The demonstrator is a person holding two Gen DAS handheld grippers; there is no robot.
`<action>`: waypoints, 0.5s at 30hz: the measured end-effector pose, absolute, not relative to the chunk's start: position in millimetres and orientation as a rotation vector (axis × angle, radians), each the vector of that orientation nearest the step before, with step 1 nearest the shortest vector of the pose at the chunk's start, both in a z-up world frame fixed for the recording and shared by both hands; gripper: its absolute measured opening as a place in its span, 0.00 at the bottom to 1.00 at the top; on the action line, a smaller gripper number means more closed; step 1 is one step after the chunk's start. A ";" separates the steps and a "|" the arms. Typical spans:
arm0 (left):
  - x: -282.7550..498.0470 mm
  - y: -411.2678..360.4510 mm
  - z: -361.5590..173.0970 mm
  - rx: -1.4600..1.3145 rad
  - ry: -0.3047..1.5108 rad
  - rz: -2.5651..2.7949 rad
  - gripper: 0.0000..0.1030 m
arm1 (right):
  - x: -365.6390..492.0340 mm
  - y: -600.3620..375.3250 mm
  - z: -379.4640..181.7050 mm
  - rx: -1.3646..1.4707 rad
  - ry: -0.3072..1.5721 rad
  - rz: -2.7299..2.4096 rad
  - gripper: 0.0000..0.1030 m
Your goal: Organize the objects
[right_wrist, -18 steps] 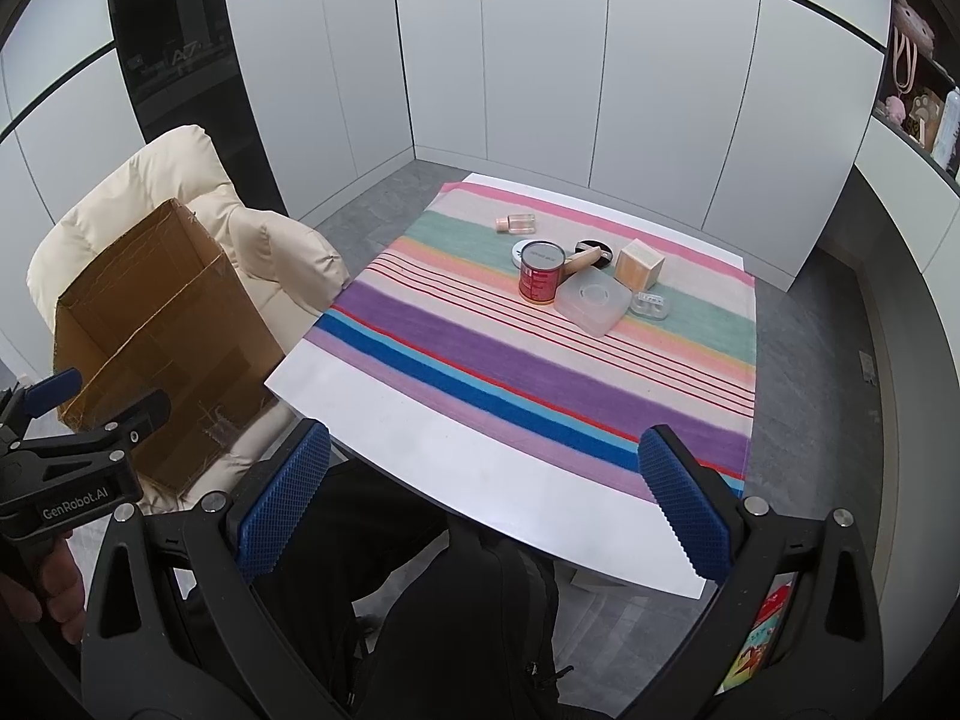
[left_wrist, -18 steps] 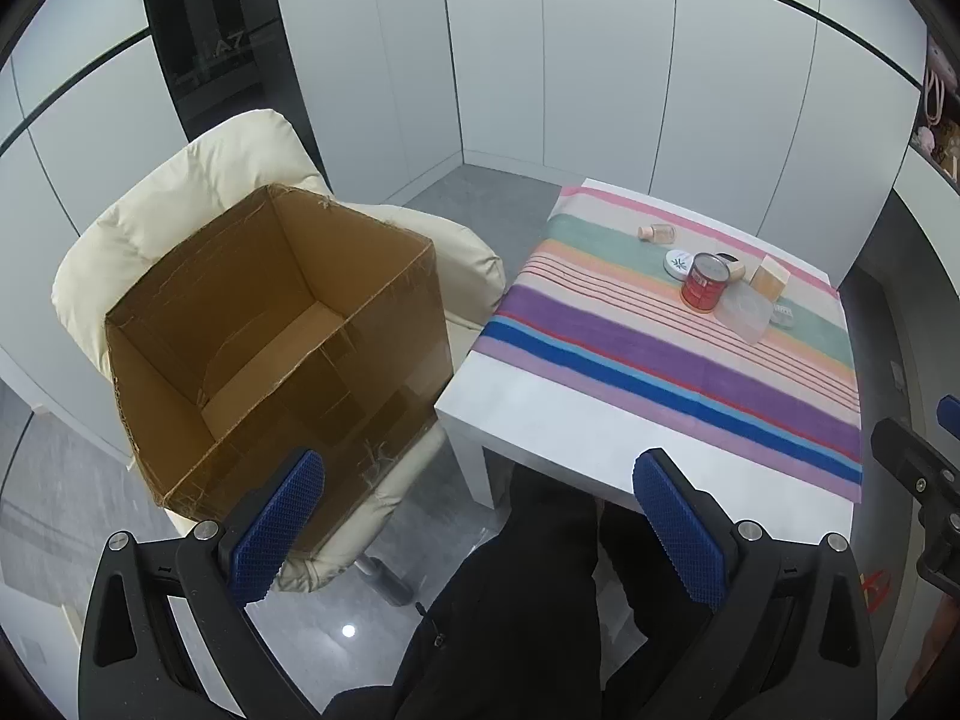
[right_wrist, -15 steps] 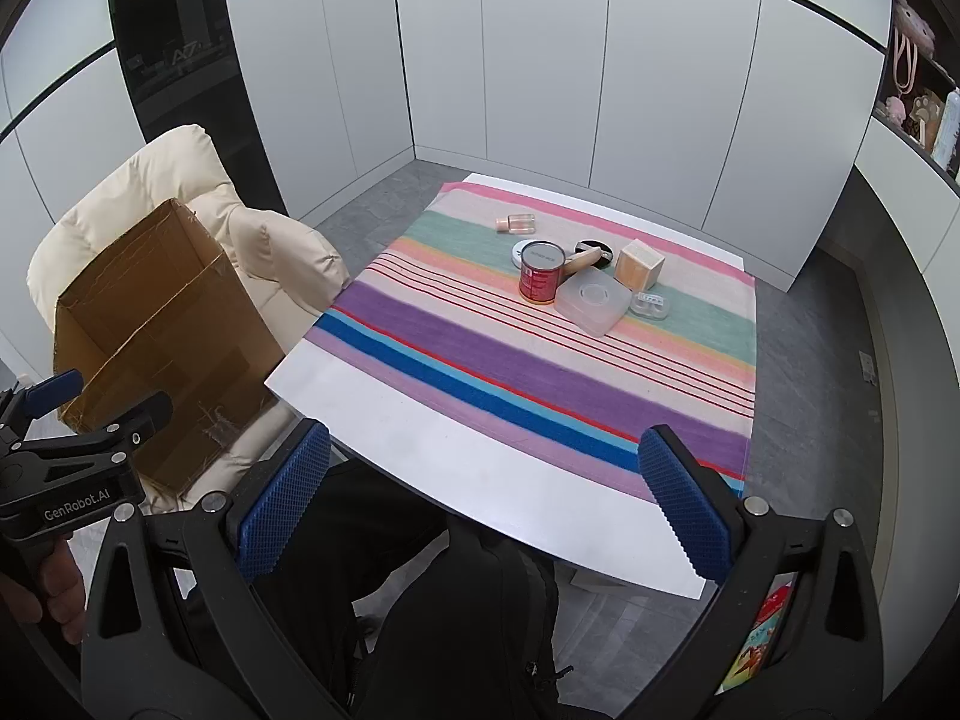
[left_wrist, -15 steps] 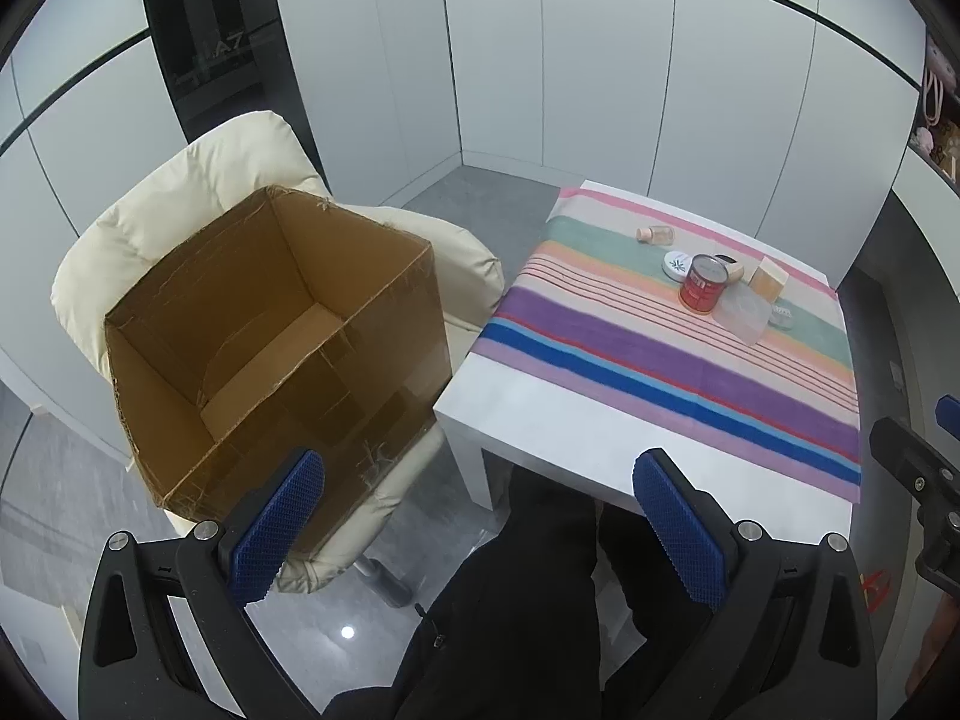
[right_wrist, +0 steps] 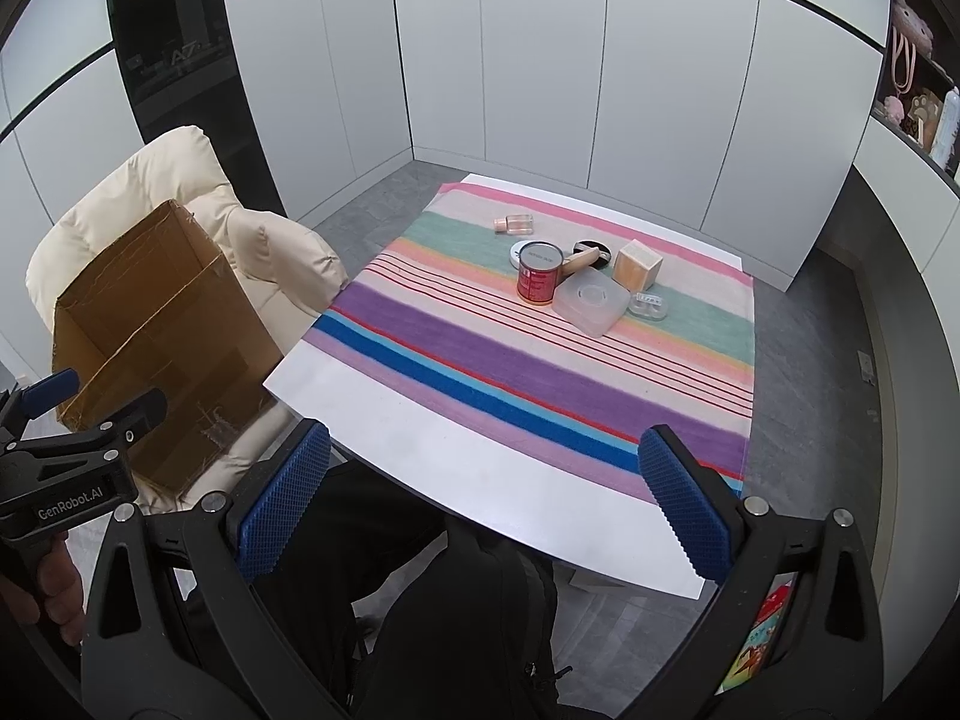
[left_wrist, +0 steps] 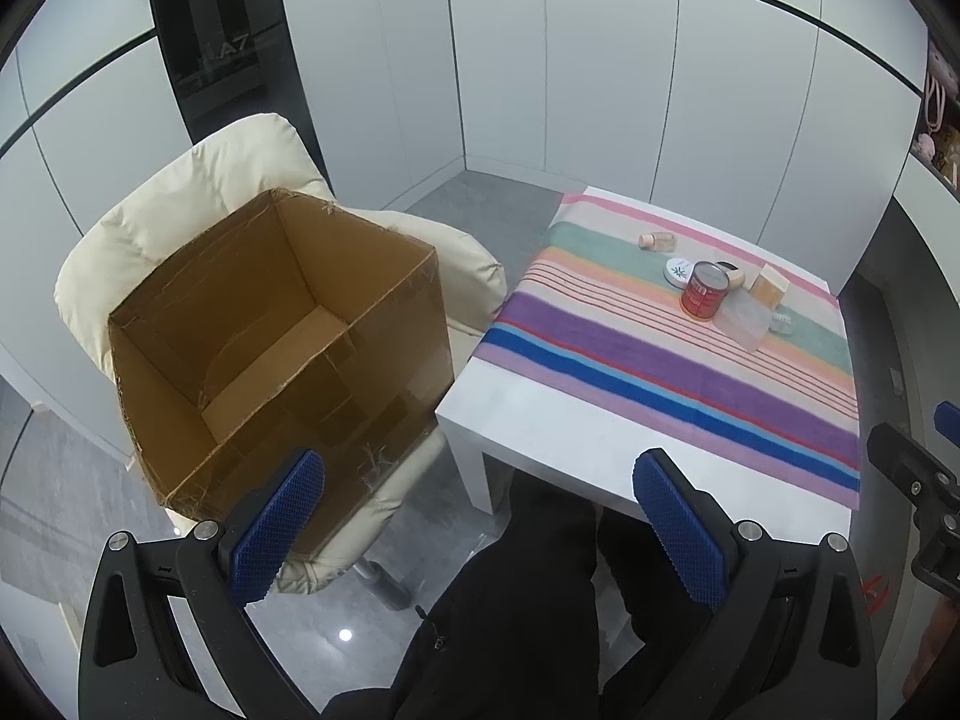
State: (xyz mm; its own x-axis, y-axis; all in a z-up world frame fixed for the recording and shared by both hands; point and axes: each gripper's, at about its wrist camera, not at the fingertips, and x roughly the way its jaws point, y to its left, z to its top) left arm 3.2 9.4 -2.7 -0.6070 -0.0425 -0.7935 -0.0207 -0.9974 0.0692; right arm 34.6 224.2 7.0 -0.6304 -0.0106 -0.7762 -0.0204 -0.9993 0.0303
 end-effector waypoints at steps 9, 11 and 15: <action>4.0 6.4 -1.5 1.378 -0.109 -2.805 1.00 | 34.5 223.0 5.6 -1.345 0.050 2.831 1.00; 4.1 6.2 -1.6 1.379 -0.108 -2.805 1.00 | 34.1 222.5 5.4 -1.344 0.046 2.832 1.00; 4.2 6.3 -1.3 1.378 -0.113 -2.805 1.00 | 34.8 221.6 5.8 -1.341 0.045 2.829 1.00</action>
